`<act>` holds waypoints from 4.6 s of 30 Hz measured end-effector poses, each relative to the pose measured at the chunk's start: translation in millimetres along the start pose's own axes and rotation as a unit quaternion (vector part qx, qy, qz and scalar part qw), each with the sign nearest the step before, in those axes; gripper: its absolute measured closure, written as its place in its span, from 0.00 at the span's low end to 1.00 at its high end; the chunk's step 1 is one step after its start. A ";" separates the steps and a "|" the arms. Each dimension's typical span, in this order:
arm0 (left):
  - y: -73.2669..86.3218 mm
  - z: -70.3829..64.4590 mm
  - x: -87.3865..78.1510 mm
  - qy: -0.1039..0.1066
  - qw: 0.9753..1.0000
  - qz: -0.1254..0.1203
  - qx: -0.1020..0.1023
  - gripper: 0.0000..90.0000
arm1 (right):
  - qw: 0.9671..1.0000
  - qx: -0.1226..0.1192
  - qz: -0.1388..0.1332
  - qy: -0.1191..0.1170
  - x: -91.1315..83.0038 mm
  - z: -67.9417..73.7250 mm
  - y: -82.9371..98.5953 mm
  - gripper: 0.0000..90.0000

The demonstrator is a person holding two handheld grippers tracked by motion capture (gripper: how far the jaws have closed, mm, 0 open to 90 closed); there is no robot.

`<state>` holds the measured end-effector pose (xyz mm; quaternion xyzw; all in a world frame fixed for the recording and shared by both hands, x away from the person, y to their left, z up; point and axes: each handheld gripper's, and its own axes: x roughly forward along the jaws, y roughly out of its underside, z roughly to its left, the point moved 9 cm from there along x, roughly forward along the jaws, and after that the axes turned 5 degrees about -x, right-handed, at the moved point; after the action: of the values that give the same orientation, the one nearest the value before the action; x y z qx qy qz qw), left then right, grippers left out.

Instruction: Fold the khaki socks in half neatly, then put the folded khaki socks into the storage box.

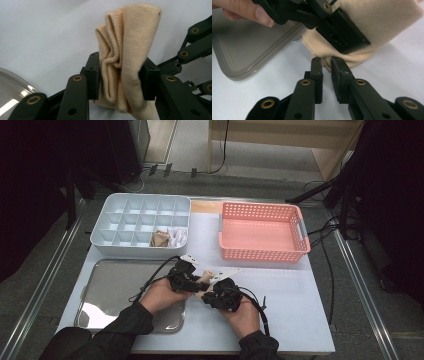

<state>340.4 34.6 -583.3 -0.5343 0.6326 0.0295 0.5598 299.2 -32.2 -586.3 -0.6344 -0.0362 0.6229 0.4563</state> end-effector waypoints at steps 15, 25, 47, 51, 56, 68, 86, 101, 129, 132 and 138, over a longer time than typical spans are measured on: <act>-6.6 -0.5 -6.9 0.005 1.000 -0.007 -0.003 0.79 | 1.000 -0.001 -0.010 -0.007 -13.9 -7.8 4.6 0.70; -16.6 4.4 -30.8 0.006 0.999 -0.037 -0.012 0.79 | 1.000 -0.005 -0.022 0.000 -21.1 -20.8 4.4 0.57; -14.6 28.5 -86.7 -0.020 0.996 -0.079 -0.046 0.79 | 1.000 0.001 -0.030 -0.008 -18.7 -35.8 -12.5 0.54; -12.3 35.2 -95.3 -0.028 0.995 -0.085 -0.054 0.79 | 0.999 0.000 -0.033 -0.011 -17.1 -35.7 -16.6 0.54; -9.2 44.7 -105.6 -0.042 0.993 -0.091 -0.063 0.79 | 0.999 -0.003 -0.032 -0.011 -14.3 -36.5 -20.9 0.54; -4.7 72.7 -128.6 -0.058 0.988 -0.104 -0.095 0.78 | 0.999 -0.003 -0.029 -0.013 -11.4 -37.7 -23.7 0.54; -13.2 106.0 -164.9 -0.081 0.980 -0.134 -0.119 0.79 | 1.000 -0.002 -0.019 -0.005 -11.4 -39.2 -20.3 0.54; -37.7 152.2 -190.0 -0.120 0.973 -0.142 -0.134 0.79 | 1.000 -0.005 -0.013 0.000 -12.4 -36.9 -16.1 0.55; -23.8 200.5 -147.7 -0.144 0.975 -0.077 -0.151 0.77 | 1.000 0.010 -0.019 0.013 -20.0 -39.3 -4.4 0.54; -24.8 198.8 -146.8 -0.139 0.975 -0.079 -0.151 0.76 | 1.000 0.010 -0.019 0.012 -19.5 -39.1 -4.7 0.54; -25.6 195.4 -148.4 -0.130 0.977 -0.079 -0.150 0.64 | 1.000 0.009 -0.020 0.012 -19.8 -39.2 -5.1 0.54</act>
<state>461.4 243.2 -531.7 -0.6518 0.4988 0.1491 0.5515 329.8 -62.3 -575.7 -0.6371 -0.0378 0.6064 0.4743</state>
